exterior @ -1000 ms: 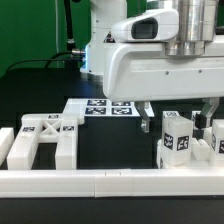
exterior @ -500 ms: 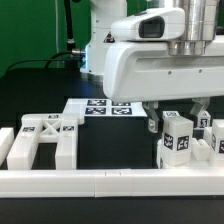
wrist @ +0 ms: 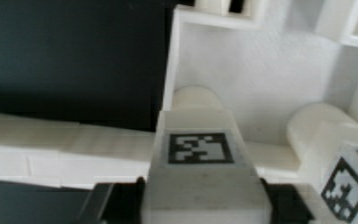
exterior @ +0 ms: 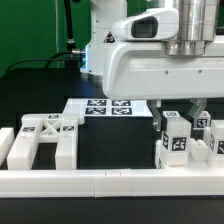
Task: Assemble chair
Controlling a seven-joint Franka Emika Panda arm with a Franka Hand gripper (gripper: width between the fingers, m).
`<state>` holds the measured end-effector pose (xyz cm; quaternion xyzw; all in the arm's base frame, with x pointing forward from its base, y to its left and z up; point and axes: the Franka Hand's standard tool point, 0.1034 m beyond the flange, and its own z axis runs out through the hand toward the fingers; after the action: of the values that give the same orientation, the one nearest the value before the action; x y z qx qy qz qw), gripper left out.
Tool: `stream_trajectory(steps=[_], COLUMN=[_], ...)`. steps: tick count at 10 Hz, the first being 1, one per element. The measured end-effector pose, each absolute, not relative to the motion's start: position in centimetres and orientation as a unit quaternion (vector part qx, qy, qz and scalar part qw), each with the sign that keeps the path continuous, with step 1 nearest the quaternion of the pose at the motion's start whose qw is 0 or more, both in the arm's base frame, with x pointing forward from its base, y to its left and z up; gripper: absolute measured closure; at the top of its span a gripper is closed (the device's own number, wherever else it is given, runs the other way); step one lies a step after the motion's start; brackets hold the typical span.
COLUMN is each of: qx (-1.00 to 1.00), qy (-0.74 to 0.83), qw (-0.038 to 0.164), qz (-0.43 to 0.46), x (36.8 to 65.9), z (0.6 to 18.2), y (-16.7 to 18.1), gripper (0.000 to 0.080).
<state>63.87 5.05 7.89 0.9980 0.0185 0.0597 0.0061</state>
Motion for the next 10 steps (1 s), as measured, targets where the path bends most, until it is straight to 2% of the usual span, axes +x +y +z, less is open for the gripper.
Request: stream_trajectory(steps=[7, 10], qx=[0.917, 0.875], qy=[-0.393, -0.48], qw=[-0.024, -0.036], qz=[0.061, 0.055], x=[63.81, 63.91], z=[7.74, 7.75], y=[5.85, 5.77], gripper=[0.0511, 0.0511])
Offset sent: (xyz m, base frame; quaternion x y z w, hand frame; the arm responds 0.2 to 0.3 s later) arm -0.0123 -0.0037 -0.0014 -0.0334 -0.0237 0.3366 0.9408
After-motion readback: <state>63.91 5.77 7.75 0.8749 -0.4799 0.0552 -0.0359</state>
